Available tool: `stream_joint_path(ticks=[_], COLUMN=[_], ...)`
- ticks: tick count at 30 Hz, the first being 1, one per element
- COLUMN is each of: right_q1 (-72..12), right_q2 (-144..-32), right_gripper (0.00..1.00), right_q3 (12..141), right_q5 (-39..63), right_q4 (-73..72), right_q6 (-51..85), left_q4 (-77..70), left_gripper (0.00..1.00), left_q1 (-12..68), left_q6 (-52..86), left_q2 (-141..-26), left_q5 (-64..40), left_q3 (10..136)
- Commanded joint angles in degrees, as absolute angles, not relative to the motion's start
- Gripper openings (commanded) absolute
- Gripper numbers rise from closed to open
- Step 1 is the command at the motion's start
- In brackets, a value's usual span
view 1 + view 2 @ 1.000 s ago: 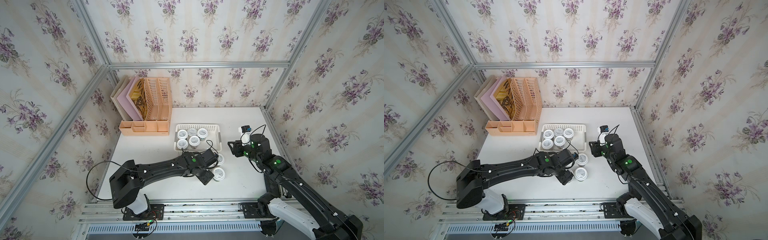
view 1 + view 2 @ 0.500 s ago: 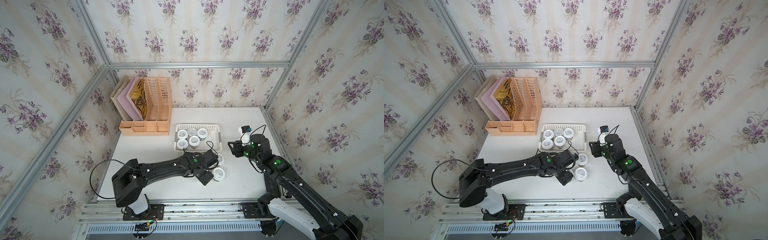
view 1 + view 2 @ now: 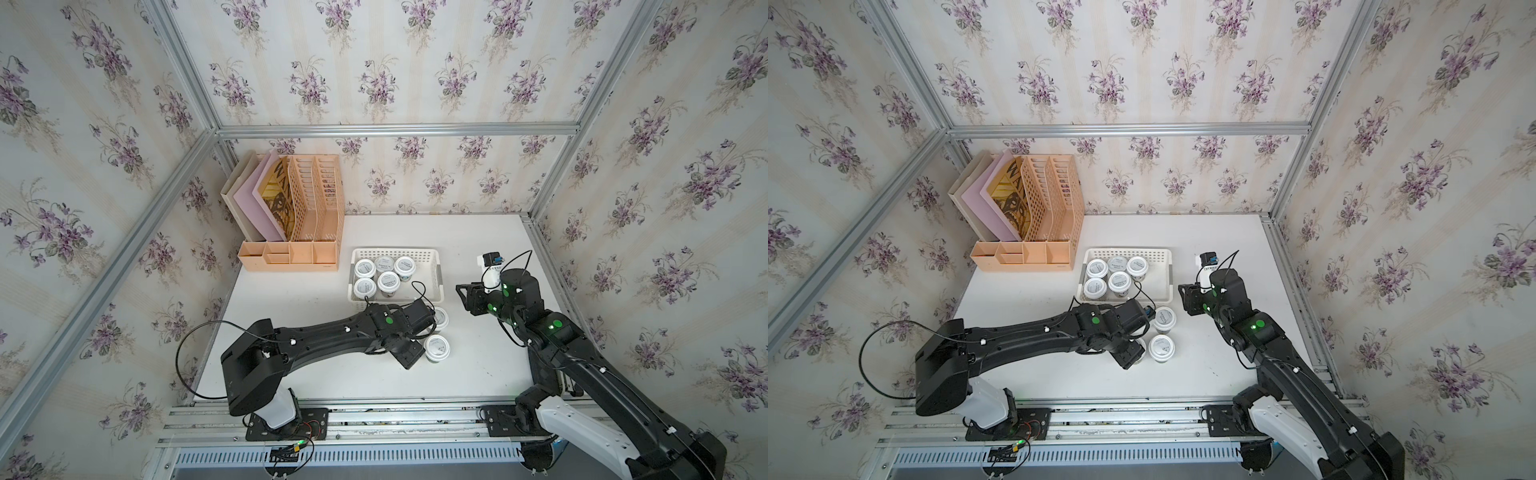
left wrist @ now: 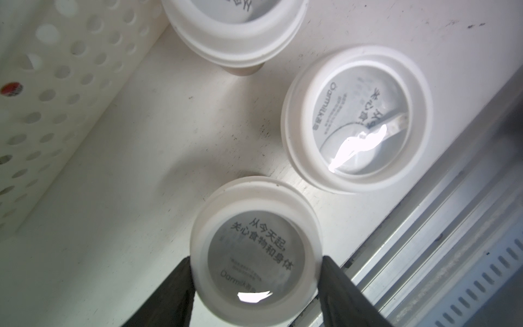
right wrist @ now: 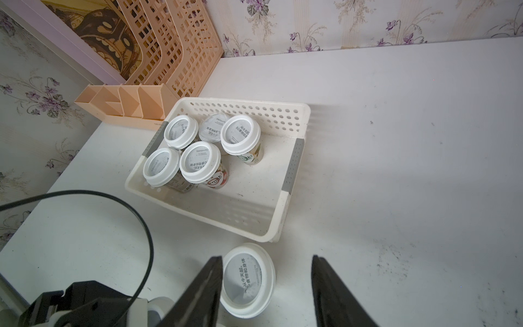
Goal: Put the yogurt in the basket
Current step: Pick up the yogurt from the center of the board.
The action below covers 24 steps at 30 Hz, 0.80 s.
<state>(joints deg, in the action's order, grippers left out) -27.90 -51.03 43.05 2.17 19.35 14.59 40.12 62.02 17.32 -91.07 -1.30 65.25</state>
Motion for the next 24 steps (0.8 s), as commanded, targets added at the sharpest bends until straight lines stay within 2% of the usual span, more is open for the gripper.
stream_joint_path(ticks=[1,12,24], right_q1=[-27.9,-27.9,-27.9], right_q2=[-50.8,-50.6,-51.0], right_gripper=[0.55,0.55,0.55], right_q3=[43.2,43.1,43.0], right_q5=[1.8,1.8,2.0], right_q4=[19.4,19.4,19.3], right_q6=[14.7,14.7,14.7], left_q4=[43.0,49.9,52.2], left_gripper=[0.68,0.68,0.68], left_q1=[62.1,61.1,55.9], left_q6=[16.9,13.0,5.1], left_q2=[-89.6,-88.4,-96.0], left_q5=[1.0,6.3,8.1], left_q3=[66.6,74.6,93.8])
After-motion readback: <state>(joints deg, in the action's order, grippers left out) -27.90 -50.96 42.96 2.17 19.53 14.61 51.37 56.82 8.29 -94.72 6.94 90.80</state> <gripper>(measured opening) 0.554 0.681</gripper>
